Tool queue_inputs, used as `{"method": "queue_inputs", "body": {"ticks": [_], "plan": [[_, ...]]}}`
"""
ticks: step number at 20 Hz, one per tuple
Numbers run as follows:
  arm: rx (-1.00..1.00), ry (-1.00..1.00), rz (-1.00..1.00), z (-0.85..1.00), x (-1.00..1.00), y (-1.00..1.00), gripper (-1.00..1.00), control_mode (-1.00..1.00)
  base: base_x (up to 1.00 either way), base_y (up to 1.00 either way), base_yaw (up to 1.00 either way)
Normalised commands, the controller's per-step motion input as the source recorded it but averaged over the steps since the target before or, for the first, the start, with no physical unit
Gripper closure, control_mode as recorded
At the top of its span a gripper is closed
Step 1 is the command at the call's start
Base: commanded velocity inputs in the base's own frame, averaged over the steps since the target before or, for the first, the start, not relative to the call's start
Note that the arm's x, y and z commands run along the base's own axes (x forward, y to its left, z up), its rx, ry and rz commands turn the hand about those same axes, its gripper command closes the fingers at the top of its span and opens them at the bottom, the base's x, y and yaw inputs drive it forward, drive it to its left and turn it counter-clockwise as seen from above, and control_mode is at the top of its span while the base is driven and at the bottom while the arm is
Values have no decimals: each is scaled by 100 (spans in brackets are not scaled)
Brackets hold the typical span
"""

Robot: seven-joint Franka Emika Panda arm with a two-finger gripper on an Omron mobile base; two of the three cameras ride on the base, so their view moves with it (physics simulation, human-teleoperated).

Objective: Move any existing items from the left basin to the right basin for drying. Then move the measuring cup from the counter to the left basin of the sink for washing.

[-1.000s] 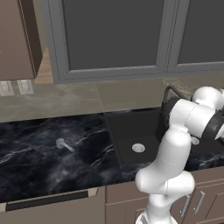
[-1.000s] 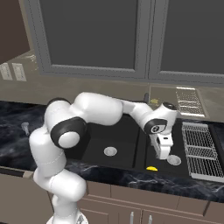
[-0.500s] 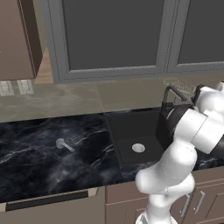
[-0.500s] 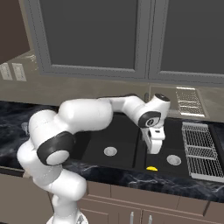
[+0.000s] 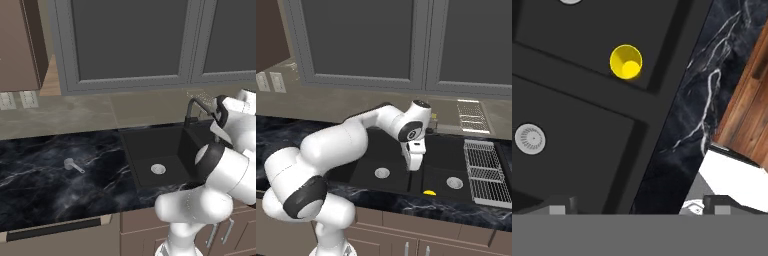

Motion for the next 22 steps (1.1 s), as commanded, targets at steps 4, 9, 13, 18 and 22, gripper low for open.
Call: {"method": "queue_inputs", "body": {"ticks": [4,9,13,18,22], "plan": [[0,0,5,25,-3,63,-100,-100,0,0,0],[0,0,6,22,-5,63,-100,-100,0,0,0],[0,0,7,20,-4,64,-100,-100,0,0,0],[-2,0,10,8,-1,67,-100,-100,0,0,0],[-1,0,14,3,0,65,-100,-100,0,0,0]]}}
